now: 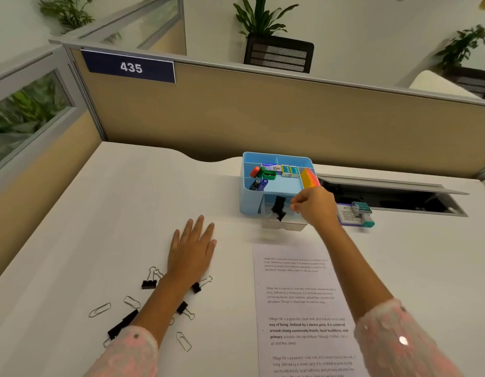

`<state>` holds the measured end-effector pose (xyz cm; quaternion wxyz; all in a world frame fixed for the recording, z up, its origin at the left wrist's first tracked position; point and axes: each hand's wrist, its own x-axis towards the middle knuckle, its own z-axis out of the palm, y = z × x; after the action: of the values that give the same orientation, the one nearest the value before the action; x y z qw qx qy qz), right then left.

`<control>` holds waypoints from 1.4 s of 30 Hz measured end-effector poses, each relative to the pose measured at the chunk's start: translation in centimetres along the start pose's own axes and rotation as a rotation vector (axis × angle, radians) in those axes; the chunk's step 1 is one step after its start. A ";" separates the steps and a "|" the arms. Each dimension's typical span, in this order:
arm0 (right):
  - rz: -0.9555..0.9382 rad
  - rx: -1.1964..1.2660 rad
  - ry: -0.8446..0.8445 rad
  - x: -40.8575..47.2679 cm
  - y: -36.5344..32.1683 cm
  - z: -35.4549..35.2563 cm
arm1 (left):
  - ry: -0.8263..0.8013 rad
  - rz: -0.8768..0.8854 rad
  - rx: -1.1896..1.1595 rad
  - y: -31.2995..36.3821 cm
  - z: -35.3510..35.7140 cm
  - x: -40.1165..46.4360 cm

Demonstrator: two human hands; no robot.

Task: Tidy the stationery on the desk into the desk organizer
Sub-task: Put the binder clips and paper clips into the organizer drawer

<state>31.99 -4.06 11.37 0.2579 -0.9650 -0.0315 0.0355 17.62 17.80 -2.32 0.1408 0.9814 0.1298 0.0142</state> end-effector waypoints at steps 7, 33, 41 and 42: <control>-0.060 -0.093 -0.145 1.7 -0.5 1.0 | -0.042 -0.004 0.070 -0.3 0.6 0.1; -0.747 0.015 -0.274 -17.9 -2.7 15.0 | -0.185 0.077 -0.300 -10.3 -6.8 -8.7; -0.625 0.020 -0.184 -18.8 -2.1 15.3 | -0.209 0.119 -0.273 -10.0 -7.0 -8.5; -0.623 0.018 -0.169 -18.8 -1.9 15.3 | -0.207 0.116 -0.282 -10.1 -7.0 -8.5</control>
<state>11.85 3.70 0.14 0.2613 -0.9003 -0.3463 0.0352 6.44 26.84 1.70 0.2884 0.9540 0.0543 -0.0609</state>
